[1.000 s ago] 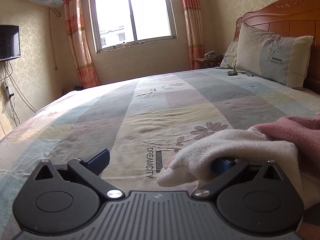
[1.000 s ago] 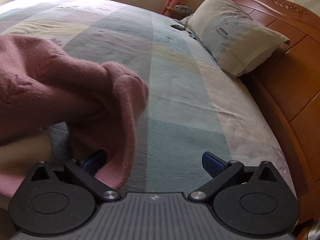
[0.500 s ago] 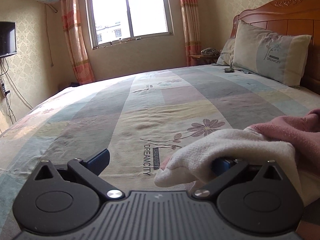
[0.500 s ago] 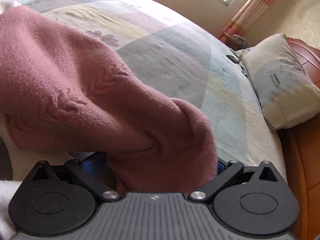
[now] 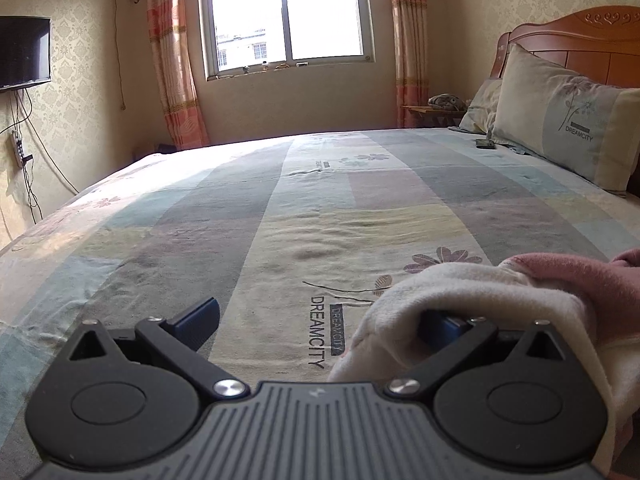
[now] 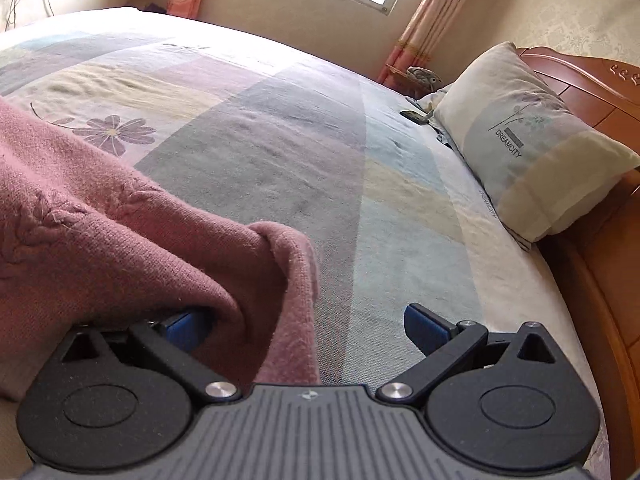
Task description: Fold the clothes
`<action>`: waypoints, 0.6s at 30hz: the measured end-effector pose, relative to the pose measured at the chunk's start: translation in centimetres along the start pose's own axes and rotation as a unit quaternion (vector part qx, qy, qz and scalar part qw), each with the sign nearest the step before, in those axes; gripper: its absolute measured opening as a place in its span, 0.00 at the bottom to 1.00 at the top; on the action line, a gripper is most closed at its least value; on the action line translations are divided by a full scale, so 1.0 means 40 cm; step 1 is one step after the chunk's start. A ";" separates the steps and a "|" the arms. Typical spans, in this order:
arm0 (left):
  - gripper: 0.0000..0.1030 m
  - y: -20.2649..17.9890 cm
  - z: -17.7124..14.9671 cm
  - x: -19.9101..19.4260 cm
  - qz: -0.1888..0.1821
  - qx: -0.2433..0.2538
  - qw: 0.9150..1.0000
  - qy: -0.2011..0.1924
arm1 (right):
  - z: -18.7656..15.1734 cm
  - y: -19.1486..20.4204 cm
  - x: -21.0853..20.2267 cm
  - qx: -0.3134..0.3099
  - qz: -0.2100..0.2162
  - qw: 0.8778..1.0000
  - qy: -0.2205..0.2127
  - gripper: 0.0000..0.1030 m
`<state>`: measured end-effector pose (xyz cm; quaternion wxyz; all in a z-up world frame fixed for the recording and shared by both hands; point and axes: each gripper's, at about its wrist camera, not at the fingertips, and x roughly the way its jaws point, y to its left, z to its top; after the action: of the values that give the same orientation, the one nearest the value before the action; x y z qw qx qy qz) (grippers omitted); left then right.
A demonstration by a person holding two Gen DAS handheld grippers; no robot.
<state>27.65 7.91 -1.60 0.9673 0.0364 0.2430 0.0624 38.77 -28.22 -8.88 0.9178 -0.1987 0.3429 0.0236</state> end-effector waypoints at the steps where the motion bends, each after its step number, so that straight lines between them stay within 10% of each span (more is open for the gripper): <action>1: 1.00 0.004 0.006 0.007 0.003 -0.004 1.000 0.000 | 0.003 -0.006 0.001 0.006 0.002 1.000 -0.001 1.00; 7: 1.00 0.018 0.015 0.032 -0.005 -0.013 1.000 0.008 | 0.019 0.048 0.011 -0.056 0.153 0.985 0.058 1.00; 11: 1.00 0.025 0.017 0.042 -0.003 -0.010 1.000 0.005 | 0.008 0.144 0.020 -0.116 0.104 0.987 0.045 1.00; 18: 1.00 0.036 0.030 0.067 0.005 -0.007 1.000 0.000 | 0.044 0.081 0.034 0.004 -0.004 1.000 -0.011 1.00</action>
<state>30.43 9.64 -1.64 0.9673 0.0304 0.2423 0.0686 40.31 -24.71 -9.67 0.9225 -0.1965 0.3315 0.0205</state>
